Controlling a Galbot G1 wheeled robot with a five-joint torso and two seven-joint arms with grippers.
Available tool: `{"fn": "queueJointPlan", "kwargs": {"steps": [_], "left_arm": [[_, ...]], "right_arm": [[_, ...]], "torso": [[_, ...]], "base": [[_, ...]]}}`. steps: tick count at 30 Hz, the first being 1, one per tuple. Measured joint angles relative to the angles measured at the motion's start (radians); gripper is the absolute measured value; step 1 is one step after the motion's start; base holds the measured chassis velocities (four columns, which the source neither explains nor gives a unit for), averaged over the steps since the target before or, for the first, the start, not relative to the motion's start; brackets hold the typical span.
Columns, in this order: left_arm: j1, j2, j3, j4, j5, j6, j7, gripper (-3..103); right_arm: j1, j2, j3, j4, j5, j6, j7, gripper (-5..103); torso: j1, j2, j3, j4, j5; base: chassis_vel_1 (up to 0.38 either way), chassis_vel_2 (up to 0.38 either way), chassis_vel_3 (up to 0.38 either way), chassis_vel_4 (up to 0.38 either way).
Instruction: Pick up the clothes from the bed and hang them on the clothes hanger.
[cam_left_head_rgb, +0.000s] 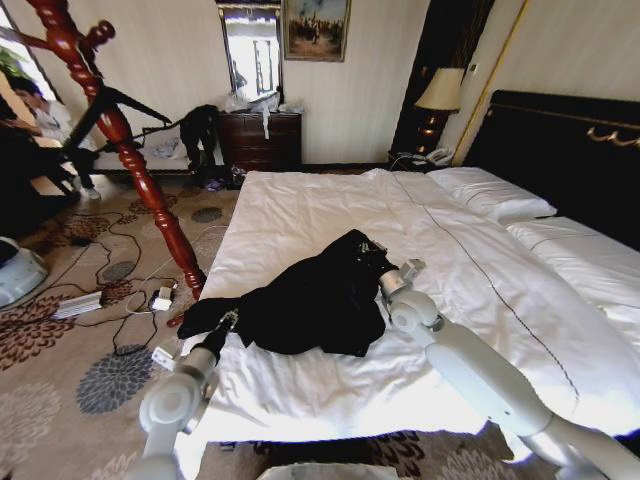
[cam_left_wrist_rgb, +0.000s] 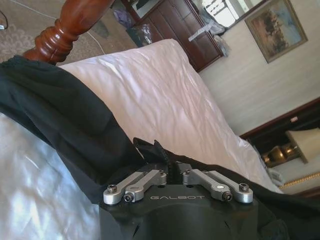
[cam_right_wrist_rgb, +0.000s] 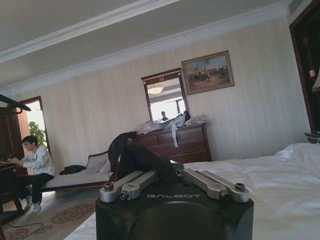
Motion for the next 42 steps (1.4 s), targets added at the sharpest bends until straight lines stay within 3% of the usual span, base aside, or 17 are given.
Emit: {"fn": "queueJointPlan", "kwargs": {"steps": [3, 15, 20, 24, 25, 27, 29, 30, 31, 32, 34, 37, 42], "left_arm": [[0.022, 0.023, -0.007, -0.032, 0.014, 0.025, -0.010, 2], [0.022, 0.041, -0.008, -0.030, 0.004, 0.035, -0.020, 0], [0.000, 0.068, -0.004, -0.030, 0.010, 0.001, 0.002, 0], [-0.071, 0.213, -0.049, -0.076, 0.040, -0.049, 0.035, 0], [-0.071, 0.213, -0.049, -0.076, 0.040, -0.049, 0.035, 0], [-0.168, 0.366, -0.129, -0.125, 0.006, -0.071, 0.046, 0], [-0.180, 0.390, -0.143, -0.131, -0.002, -0.074, 0.048, 0], [-0.203, 0.457, -0.184, -0.145, -0.027, -0.078, 0.053, 0], [-0.228, 0.597, -0.274, -0.167, -0.089, -0.080, 0.061, 0], [-0.233, 0.671, -0.333, -0.175, -0.133, -0.081, 0.063, 0], [-0.235, 0.711, -0.370, -0.178, -0.161, -0.081, 0.063, 0], [-0.239, 0.888, -0.568, -0.175, -0.320, -0.086, 0.062, 0], [-0.231, 0.984, -0.703, -0.159, -0.430, -0.089, 0.058, 0]], "right_arm": [[-0.002, -0.003, 0.004, 0.005, 0.000, 0.000, 0.002, 1], [-0.003, -0.010, 0.010, 0.010, 0.000, 0.001, 0.007, 1], [0.006, -0.016, 0.009, 0.004, 0.000, 0.003, 0.010, 1], [0.052, -0.025, 0.019, 0.007, 0.040, 0.011, 0.023, 1], [0.052, -0.025, 0.019, 0.007, 0.040, 0.011, 0.023, 1], [0.112, -0.050, 0.024, 0.036, 0.088, 0.023, 0.024, 1], [0.119, -0.053, 0.024, 0.039, 0.092, 0.024, 0.024, 1], [0.145, -0.065, 0.022, 0.052, 0.103, 0.027, 0.020, 1], [0.187, -0.085, 0.020, 0.077, 0.113, 0.034, 0.003, 1], [0.208, -0.098, 0.019, 0.092, 0.114, 0.040, -0.011, 1], [0.219, -0.105, 0.019, 0.100, 0.114, 0.042, -0.018, 1], [0.292, -0.155, 0.025, 0.171, 0.122, 0.056, -0.048, 1], [0.374, -0.195, 0.048, 0.244, 0.168, 0.057, -0.045, 1]], "torso": [[0.000, 0.000, 0.000, 0.0000, 0.0001], [0.000, 0.000, 0.000, 0.0000, 0.0000], [0.000, 0.000, 0.000, 0.0000, -0.0002], [0.000, 0.000, 0.000, 0.0000, -0.0001], [0.000, 0.000, 0.000, 0.0000, -0.0001], [0.000, 0.000, 0.000, -0.0003, -0.0006], [0.000, 0.000, 0.000, -0.0005, -0.0006], [0.000, 0.000, 0.000, -0.0005, -0.0006], [0.000, 0.000, 0.000, -0.0001, -0.0001], [0.000, 0.000, 0.000, 0.0001, 0.0000], [0.000, 0.000, 0.000, 0.0005, 0.0002], [0.000, 0.000, 0.000, -0.0001, 0.0001], [0.000, 0.000, 0.000, 0.0001, -0.0001]], "base": [[0.000, 0.000, 0.000, 0.000], [0.000, 0.000, 0.000, 0.000], [0.000, 0.000, 0.000, 0.000], [0.000, 0.000, 0.000, 0.000], [0.000, 0.000, 0.000, 0.000], [0.000, 0.000, 0.000, 0.000], [0.000, 0.000, 0.000, 0.000], [0.000, 0.000, 0.000, 0.000], [0.000, 0.000, 0.000, 0.000], [0.000, 0.000, 0.000, 0.000], [0.000, 0.000, 0.000, 0.000], [0.000, 0.000, 0.000, 0.000], [0.000, 0.000, 0.000, 0.000]]}}
